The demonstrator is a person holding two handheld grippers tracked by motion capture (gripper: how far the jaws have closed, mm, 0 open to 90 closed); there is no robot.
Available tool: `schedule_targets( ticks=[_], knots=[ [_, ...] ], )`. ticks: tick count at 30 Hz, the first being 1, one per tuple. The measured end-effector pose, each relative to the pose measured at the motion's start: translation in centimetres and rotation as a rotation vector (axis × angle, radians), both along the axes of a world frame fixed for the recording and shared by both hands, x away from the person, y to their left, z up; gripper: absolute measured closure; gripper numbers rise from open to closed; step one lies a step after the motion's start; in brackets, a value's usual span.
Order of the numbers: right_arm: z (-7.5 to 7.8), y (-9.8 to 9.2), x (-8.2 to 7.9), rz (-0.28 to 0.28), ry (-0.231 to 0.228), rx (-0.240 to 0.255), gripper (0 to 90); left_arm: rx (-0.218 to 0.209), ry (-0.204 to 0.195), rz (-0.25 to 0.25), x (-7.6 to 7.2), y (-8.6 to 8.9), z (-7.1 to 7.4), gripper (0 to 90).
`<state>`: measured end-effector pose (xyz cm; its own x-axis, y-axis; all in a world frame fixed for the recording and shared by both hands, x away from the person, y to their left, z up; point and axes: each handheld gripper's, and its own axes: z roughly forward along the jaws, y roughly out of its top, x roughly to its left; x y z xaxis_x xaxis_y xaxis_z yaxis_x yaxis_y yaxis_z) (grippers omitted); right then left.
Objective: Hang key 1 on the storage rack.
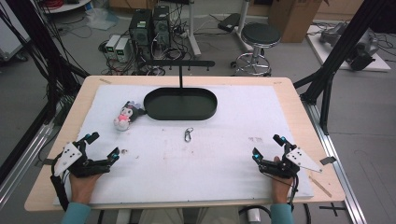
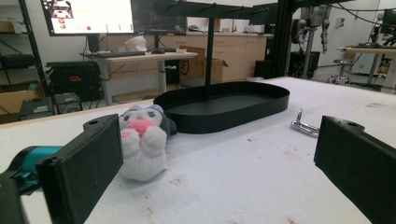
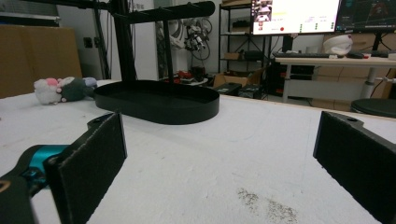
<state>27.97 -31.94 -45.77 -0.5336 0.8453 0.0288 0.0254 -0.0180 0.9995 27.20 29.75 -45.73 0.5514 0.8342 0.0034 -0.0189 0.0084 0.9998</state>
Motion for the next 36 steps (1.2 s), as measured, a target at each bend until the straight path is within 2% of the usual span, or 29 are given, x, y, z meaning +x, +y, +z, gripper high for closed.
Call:
schedule_targets(
  ticks=[5,8,15,16,20,25,26,28,29,31,33,34,36],
  knots=[
    [0.0,0.0,0.0,-0.001,0.002,-0.002,1.8,-0.015,0.015,0.003,0.1,0.0,0.0,1.7],
    [0.0,0.0,0.1,0.001,0.017,0.005,1.8,-0.007,0.015,0.003,0.1,0.0,0.0,1.7],
    [0.0,0.0,0.1,0.001,0.001,-0.005,1.8,-0.014,0.015,0.007,0.1,0.1,0.0,1.7],
    [0.0,0.0,0.0,0.001,0.007,-0.004,1.8,-0.025,0.022,0.006,0.2,0.1,0.1,1.7],
    [0.0,0.1,0.0,0.001,0.011,-0.003,1.8,-0.006,0.025,0.023,0.2,0.2,0.2,1.7],
    [0.0,0.0,0.1,0.002,0.012,0.001,1.8,-0.043,0.025,0.042,0.2,0.6,0.6,1.7],
    [0.0,0.0,0.0,0.002,0.014,0.000,1.8,-0.039,0.027,0.048,0.2,0.8,1.0,1.7],
    [0.0,0.0,0.0,0.002,0.013,0.000,1.8,0.002,0.034,0.059,0.3,1.0,1.6,1.7],
    [0.0,0.0,0.0,0.002,0.013,0.000,1.8,0.002,0.034,0.059,0.3,1.0,1.6,1.7],
    [0.0,0.0,0.1,0.002,0.009,-0.004,1.8,0.003,0.058,0.055,0.7,1.4,2.5,1.7],
    [0.0,0.1,0.1,0.003,0.015,-0.002,1.8,0.029,0.075,0.047,1.0,1.6,3.2,1.7],
    [0.0,0.1,0.0,0.004,0.016,-0.002,1.8,0.029,0.075,0.047,1.0,1.6,3.2,1.7],
    [0.0,0.1,0.1,0.003,0.016,-0.003,1.9,0.063,0.092,0.046,1.5,1.6,4.5,1.7]
  ],
)
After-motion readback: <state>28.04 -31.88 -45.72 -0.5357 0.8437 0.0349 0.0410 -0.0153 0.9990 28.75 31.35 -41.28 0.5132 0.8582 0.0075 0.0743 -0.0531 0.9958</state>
